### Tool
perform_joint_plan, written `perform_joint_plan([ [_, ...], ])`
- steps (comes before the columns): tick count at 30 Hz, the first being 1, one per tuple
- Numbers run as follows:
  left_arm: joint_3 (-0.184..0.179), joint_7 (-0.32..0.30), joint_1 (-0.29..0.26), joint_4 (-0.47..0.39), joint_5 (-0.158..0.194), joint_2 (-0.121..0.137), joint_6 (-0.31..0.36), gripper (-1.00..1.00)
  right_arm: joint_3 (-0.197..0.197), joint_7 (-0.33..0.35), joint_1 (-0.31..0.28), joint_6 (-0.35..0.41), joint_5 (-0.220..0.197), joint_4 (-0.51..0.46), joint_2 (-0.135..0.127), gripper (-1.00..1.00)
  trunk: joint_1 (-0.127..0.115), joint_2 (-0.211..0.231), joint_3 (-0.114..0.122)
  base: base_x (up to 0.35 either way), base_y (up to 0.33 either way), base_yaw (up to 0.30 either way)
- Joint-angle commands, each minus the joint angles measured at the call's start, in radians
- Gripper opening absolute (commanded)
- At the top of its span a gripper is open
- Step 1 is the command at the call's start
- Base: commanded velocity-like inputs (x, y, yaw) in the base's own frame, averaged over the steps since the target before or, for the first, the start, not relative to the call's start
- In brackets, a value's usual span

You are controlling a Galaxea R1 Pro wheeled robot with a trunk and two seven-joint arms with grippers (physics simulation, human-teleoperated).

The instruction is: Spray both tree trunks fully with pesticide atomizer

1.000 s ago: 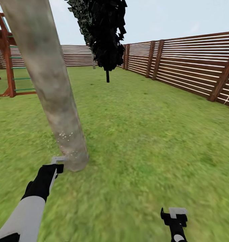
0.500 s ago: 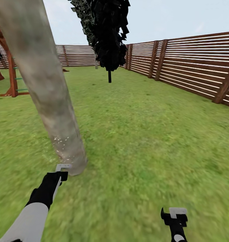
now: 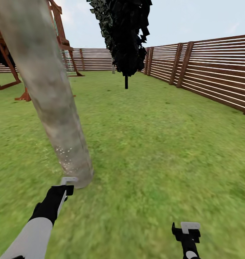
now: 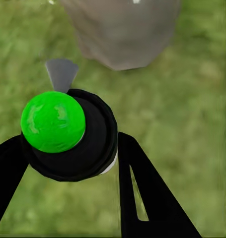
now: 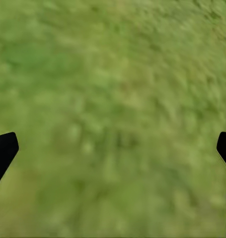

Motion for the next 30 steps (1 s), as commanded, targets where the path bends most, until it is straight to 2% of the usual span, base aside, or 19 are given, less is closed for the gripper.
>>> perform_joint_plan([
  [1, 0.001, 0.000, 0.000, 0.000, 0.000, 0.000, 0.000, -1.00, 0.000, 0.000, 0.000, 0.000, 0.000, 0.000, 0.000, 1.00, 0.000, 0.000, 0.000, 0.064, -0.270, 0.003],
  [9, 0.003, 0.000, 0.000, -0.002, 0.000, 0.000, 0.000, -1.00, 0.000, 0.000, 0.000, 0.000, 0.000, 0.001, 0.000, 1.00, 0.000, 0.000, 0.000, 0.210, -0.205, 0.022],
  [24, 0.005, 0.000, 0.000, -0.004, 0.000, 0.001, 0.000, -1.00, 0.000, 0.002, 0.000, 0.000, 0.000, 0.001, 0.000, 1.00, 0.000, 0.000, 0.000, 0.241, -0.187, 0.262],
  [28, 0.005, 0.000, 0.000, -0.005, 0.000, 0.001, -0.001, -1.00, 0.000, 0.002, 0.000, 0.000, 0.000, 0.000, 0.000, 1.00, 0.000, 0.000, 0.000, 0.024, -0.252, 0.034],
  [30, 0.005, 0.001, 0.000, -0.003, -0.001, 0.001, -0.041, -1.00, 0.000, 0.002, 0.000, 0.000, 0.000, 0.001, 0.000, 1.00, 0.000, 0.000, 0.000, -0.171, -0.247, 0.002],
])
